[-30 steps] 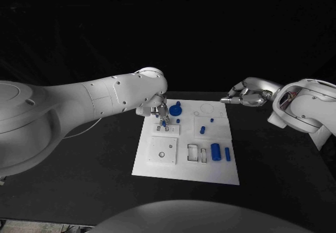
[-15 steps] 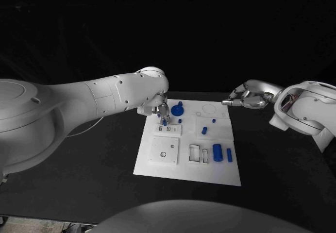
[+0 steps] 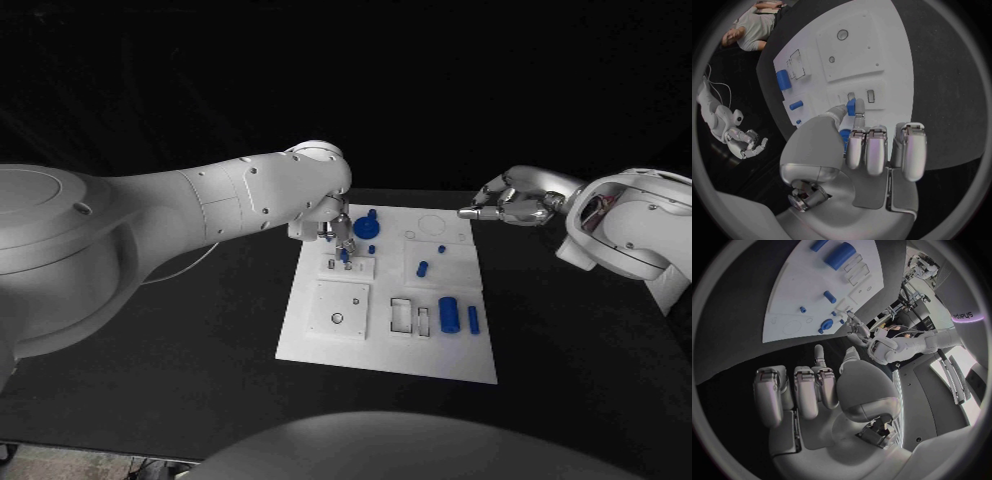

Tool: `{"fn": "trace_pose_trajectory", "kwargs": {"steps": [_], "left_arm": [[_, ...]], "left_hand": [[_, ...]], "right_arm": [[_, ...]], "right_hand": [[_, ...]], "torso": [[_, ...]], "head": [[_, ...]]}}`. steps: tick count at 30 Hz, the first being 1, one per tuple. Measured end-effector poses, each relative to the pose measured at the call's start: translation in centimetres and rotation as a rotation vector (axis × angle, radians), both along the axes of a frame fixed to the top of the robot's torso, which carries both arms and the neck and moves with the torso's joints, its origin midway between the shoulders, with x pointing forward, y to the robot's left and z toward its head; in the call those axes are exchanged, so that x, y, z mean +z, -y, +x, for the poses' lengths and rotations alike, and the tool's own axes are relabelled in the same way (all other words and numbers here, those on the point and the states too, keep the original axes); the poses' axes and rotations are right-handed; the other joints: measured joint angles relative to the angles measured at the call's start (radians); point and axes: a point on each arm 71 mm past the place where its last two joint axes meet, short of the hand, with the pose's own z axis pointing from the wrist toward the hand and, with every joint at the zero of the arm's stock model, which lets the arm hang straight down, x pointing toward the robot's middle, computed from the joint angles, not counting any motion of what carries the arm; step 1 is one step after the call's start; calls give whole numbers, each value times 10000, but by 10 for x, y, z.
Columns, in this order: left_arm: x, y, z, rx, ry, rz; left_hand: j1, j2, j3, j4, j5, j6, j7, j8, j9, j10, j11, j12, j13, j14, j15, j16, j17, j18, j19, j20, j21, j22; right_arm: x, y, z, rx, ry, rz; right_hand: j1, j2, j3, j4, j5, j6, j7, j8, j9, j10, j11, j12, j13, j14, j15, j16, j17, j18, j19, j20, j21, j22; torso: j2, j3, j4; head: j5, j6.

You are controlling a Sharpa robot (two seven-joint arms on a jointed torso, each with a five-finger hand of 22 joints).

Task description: Assemble the parts on the task board

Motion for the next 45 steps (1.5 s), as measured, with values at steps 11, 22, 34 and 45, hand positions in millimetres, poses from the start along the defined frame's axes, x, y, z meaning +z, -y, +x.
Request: {"fn": "trace_pose_trajectory", "kwargs": {"steps": [11, 22, 34, 45], "left_arm": [[-2, 2, -2, 85, 96, -135], [-5, 2, -3, 120, 148, -131], [-7, 0, -4, 90, 152, -76], [-9, 1, -6, 41, 122, -61]], "left_hand": [[2, -5, 116, -33, 49, -1, 1, -3, 20, 0, 0, 0, -1, 0, 0, 0, -1, 0, 0, 0, 0, 5], [-10, -18, 154, -70, 49, -3, 3, -53, 20, 0, 0, 0, -1, 0, 1, 0, -1, 0, 0, 0, 0, 3], [-61, -69, 229, -88, 47, -20, 20, -61, 39, 0, 0, 0, -1, 0, 1, 0, -2, -1, -1, 1, 0, 2], [-101, -109, 308, -87, 47, -20, 21, -115, 57, 0, 0, 0, -2, 0, 1, 0, -2, -1, -1, 1, 0, 2]], "right_arm": [[-1, 0, 0, -18, -33, -17], [-2, 1, 0, -35, -64, -31], [-4, 0, 0, -32, -105, -48], [-5, -1, 1, -18, -141, -65]], "right_hand": [[80, -4, 1, 0, 0, 0, 0, 1, 0, 0, 0, 0, 1, 0, 0, 0, 0, 1, 0, 0, 0, -2], [119, 36, 0, 0, 0, 0, 0, -22, -1, 0, 0, 0, 2, 0, 0, 0, 8, 1, 0, 0, -39, -3], [157, -2, -28, -29, 37, 0, 0, -37, -1, 0, 0, 0, 2, 0, 0, 0, 6, 1, 0, 0, -38, -4], [157, -2, -28, -29, 37, 0, 0, -37, -2, 0, 0, 0, 2, 0, 0, 0, 5, 0, 0, 0, -38, -5]], "torso": [[-14, 1, -2], [-14, -2, -1], [-17, -2, -1], [-16, -4, -1]], "head": [[24, 0], [55, 0], [105, 0], [148, 0]]}}
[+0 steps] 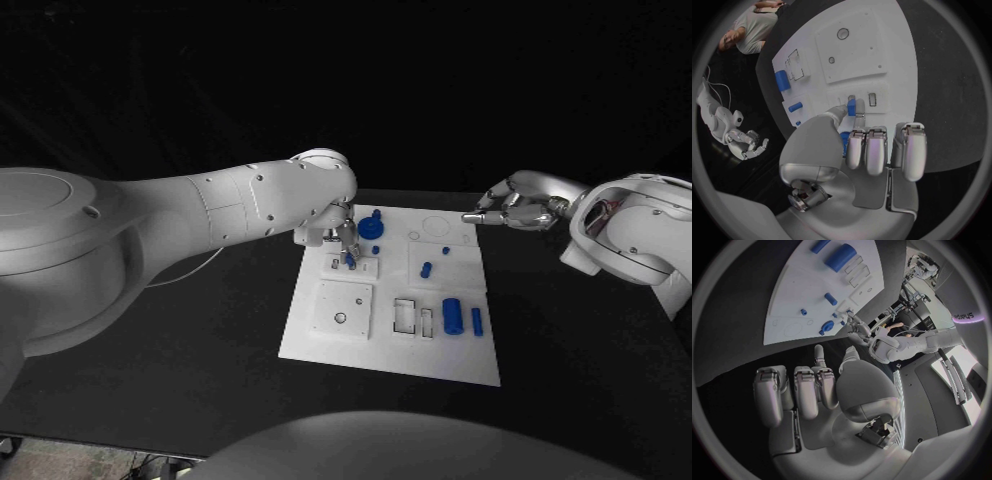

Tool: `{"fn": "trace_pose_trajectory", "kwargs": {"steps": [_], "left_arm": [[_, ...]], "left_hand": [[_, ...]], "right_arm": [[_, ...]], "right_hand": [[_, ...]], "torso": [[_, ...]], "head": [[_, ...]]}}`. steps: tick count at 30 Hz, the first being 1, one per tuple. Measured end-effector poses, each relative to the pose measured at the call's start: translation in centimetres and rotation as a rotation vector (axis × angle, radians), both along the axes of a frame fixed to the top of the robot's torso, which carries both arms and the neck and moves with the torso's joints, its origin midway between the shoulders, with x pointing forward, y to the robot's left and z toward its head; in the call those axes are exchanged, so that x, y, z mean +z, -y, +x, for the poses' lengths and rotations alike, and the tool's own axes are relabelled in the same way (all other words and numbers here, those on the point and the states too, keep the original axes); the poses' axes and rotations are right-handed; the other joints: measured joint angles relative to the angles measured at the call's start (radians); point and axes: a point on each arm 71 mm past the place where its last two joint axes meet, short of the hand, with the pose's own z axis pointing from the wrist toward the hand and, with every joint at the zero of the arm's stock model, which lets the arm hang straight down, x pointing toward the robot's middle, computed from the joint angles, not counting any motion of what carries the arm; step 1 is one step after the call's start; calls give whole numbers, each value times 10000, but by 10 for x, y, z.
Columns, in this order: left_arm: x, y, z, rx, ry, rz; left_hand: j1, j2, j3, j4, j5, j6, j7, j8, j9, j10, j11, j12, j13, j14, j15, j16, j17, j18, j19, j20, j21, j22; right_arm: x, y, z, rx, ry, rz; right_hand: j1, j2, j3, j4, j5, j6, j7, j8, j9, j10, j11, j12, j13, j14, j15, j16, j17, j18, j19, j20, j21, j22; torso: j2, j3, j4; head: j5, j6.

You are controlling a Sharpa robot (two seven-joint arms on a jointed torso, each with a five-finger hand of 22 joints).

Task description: Assemble the parts on the task board

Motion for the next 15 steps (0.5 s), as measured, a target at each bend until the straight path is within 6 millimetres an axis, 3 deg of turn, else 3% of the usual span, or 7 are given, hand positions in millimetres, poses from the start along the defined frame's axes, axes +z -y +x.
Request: {"fn": "trace_pose_trajectory", "kwargs": {"steps": [15], "left_arm": [[-2, -1, -1, 19, -6, -11]], "left_hand": [[-14, -14, 98, -42, -7, -2, 3, -53, 12, 0, 0, 0, 0, 0, 0, 0, 0, 0, 0, 0, 0, -1]], "right_arm": [[-1, 0, 0, -17, -49, -30]], "right_hand": [[53, 53, 0, 0, 0, 0, 0, 0, 0, 0, 0, 1, 4, 0, 0, 0, -1, 0, 0, 0, 0, -2]], "torso": [[2, -4, 1]], "head": [[4, 0]]}}
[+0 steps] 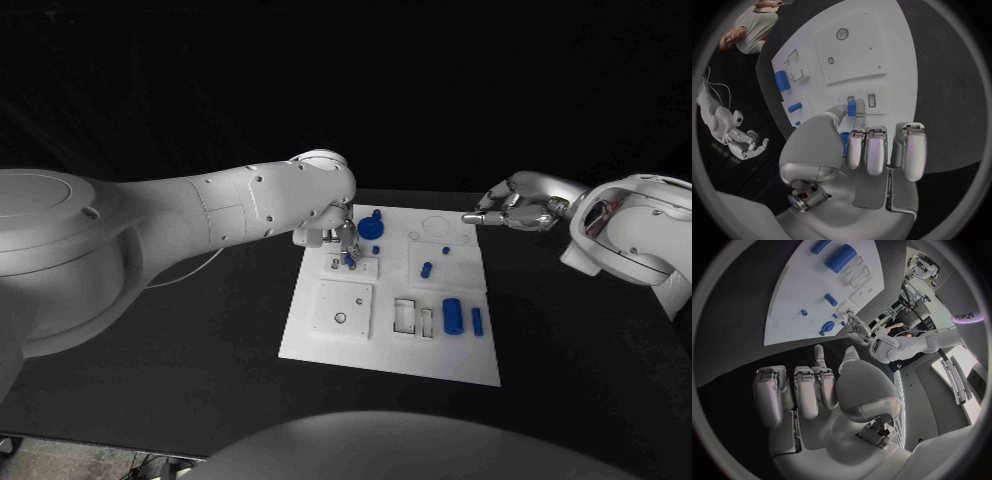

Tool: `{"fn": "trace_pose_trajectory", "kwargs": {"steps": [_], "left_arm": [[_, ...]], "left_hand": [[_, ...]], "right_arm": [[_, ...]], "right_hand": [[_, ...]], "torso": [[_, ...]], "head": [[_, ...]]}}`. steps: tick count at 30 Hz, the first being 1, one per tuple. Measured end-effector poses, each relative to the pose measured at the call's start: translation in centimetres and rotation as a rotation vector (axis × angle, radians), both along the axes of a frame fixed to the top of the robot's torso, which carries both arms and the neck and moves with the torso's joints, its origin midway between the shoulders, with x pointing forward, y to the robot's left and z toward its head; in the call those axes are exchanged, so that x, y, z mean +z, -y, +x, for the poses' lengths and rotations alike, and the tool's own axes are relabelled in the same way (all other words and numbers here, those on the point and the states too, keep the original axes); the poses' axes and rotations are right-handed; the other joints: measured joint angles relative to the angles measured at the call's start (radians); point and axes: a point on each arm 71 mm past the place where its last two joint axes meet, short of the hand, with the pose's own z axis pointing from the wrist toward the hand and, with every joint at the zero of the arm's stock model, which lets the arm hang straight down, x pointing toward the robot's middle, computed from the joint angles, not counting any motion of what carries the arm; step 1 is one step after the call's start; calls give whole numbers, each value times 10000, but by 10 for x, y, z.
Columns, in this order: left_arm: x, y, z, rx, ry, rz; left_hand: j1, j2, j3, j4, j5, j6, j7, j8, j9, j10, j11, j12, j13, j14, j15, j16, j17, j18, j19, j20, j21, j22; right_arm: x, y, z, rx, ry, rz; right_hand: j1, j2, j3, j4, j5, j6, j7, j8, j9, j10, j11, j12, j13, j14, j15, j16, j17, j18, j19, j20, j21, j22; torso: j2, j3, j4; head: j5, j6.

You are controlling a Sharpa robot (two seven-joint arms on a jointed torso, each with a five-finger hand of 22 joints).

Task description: Assemble the parts on the task board

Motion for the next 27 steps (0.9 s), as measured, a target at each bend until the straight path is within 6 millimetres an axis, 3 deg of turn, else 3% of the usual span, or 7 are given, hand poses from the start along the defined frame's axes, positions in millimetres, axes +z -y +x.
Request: {"fn": "trace_pose_trajectory", "kwargs": {"steps": [27], "left_arm": [[-1, -2, -6, -4, 94, -171]], "left_hand": [[-118, -118, 289, -123, 48, 184, -44, 3, 144, 1, 0, 0, 0, 0, 0, 0, 6, 0, 0, 0, -39, -1]], "right_arm": [[-2, 3, 0, -99, -99, -78]], "right_hand": [[38, -39, 0, 0, 0, 0, 0, -39, -10, 0, 0, 0, -1, 0, 0, 0, -2, -1, 0, 0, -39, 7]], "torso": [[-4, -1, -1]], "head": [[-25, 0]]}}
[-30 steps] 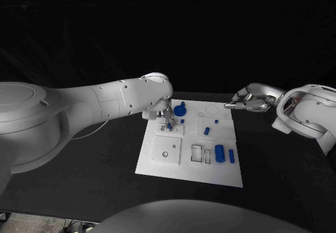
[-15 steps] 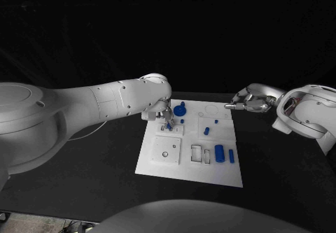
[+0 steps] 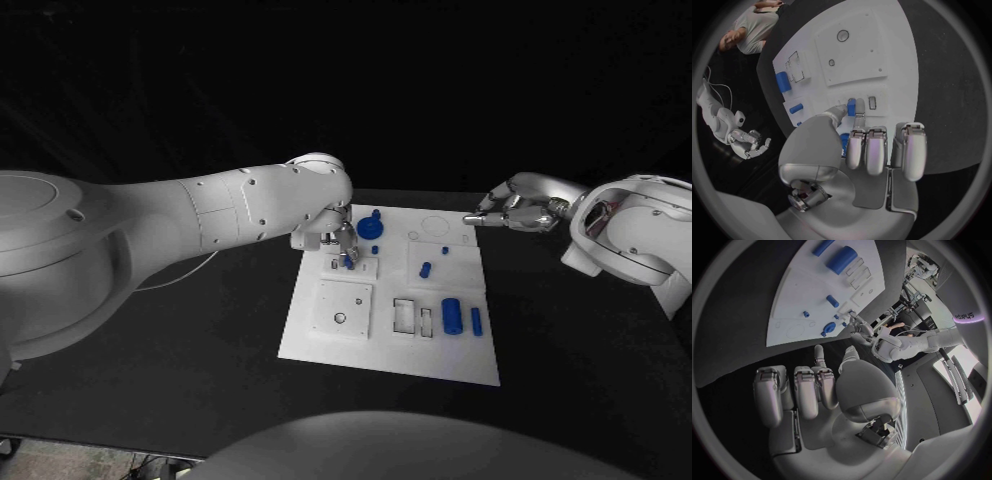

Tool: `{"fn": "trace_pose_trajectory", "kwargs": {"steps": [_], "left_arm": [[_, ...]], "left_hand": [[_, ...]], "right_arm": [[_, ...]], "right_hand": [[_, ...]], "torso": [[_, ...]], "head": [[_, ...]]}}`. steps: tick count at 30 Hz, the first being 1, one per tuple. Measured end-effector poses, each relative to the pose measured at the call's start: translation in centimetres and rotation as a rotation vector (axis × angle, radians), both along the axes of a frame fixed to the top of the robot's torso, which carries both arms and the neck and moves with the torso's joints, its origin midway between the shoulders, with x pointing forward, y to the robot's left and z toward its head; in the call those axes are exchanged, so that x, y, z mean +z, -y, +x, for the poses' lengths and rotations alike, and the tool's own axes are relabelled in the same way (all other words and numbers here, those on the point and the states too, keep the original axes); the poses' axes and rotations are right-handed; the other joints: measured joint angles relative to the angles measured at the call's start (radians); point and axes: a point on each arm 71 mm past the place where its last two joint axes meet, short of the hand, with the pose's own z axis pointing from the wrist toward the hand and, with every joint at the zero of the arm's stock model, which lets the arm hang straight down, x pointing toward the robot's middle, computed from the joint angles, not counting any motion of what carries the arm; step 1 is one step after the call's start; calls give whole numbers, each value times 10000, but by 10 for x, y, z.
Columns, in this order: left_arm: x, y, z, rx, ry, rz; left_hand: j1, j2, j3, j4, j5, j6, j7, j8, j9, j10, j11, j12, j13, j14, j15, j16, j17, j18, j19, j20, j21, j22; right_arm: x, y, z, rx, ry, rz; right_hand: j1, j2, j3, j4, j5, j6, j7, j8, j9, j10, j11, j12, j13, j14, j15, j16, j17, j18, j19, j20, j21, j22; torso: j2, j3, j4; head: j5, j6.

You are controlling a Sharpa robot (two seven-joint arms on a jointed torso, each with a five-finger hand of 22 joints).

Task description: Assemble the parts on the task board

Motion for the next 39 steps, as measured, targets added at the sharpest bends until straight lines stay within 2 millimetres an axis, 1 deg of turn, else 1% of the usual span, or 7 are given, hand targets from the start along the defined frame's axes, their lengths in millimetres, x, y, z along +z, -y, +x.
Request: {"fn": "trace_pose_trajectory", "kwargs": {"steps": [26, 39], "left_arm": [[1, 4, 0, -16, 37, -66], [2, 4, 1, -33, 99, 11]], "left_hand": [[-39, -39, 126, 11, -3, 1, -1, -5, 14, 0, 0, 0, 0, 35, -35, 0, -3, 0, 0, 0, -41, -1], [-53, -53, 153, -16, -24, -1, 1, -69, 9, 0, 0, 0, 0, 35, -35, 0, -4, -1, 0, 0, -80, -1]], "right_arm": [[-1, 0, 1, -22, -110, -78], [-2, 1, 0, -26, -146, -96]], "right_hand": [[0, 0, 0, 0, 0, 0, 0, -39, -9, 0, 0, 0, 0, 0, 0, 0, -1, 1, 0, 0, -39, -4], [-1, 0, 0, 0, 0, 0, 0, -39, -8, 0, 0, 0, 0, 0, 0, 0, -1, 0, 0, 0, -39, -5]], "torso": [[-5, 1, -5], [0, 0, -5]], "head": [[64, 0], [35, 0]]}}
